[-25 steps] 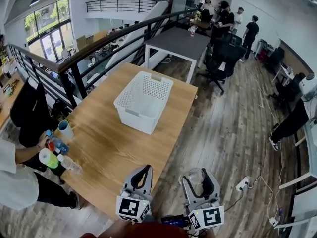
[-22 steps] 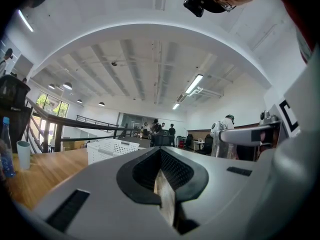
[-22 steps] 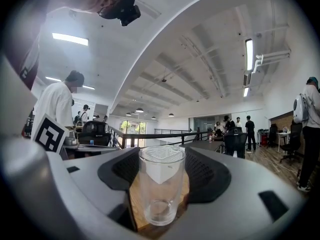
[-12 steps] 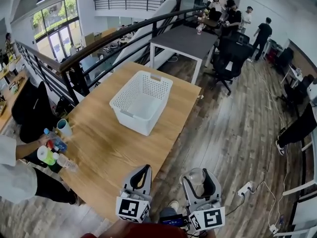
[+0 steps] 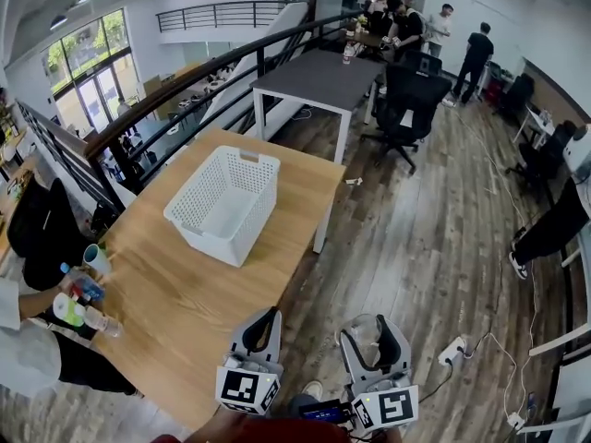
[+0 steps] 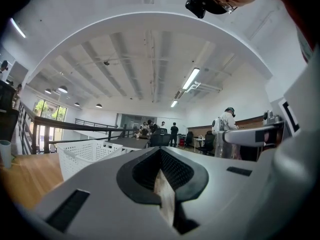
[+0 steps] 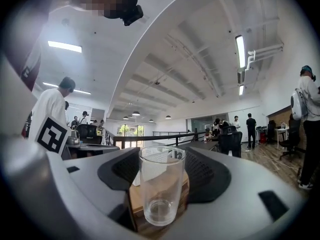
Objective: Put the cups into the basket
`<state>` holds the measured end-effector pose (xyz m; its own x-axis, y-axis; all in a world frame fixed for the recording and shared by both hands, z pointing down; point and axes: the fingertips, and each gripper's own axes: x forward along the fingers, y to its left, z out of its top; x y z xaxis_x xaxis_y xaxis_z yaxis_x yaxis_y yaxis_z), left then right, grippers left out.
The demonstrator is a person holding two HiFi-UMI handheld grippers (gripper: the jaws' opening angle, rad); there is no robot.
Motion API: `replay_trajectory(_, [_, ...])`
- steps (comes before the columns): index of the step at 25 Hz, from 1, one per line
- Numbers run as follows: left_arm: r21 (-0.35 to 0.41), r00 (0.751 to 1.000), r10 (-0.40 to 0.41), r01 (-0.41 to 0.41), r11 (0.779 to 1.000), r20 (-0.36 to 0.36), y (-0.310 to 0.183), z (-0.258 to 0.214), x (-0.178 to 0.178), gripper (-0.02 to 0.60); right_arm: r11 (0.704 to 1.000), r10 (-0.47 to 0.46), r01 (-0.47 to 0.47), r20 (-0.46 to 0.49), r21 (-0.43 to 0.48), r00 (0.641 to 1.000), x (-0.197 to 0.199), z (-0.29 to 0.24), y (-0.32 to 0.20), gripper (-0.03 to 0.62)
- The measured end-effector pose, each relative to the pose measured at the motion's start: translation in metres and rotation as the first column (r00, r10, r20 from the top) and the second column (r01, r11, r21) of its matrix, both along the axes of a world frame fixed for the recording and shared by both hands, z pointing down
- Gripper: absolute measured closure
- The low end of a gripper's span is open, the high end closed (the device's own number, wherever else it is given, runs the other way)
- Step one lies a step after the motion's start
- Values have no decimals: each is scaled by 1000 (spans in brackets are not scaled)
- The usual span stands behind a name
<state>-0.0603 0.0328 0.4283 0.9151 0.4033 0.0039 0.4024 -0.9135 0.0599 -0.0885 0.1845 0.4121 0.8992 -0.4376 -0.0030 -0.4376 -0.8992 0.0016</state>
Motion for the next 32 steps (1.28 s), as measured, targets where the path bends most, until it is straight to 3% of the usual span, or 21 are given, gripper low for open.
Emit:
replay_trajectory(8, [9,997,80,-80,997,-18,73,2,30,575,996,89,-89,-10,17,996,18,7,76,318])
replay_trajectory(15, [22,996,90,-89,996,-23,113,-4,49,575,994,103,-102,-18,33,995,35,4,116,318])
replay_trajectory(32, [9,995,104,-104,995,-8,141,14,123,575,993,120,-119,-17,20,993,109,13,142,318])
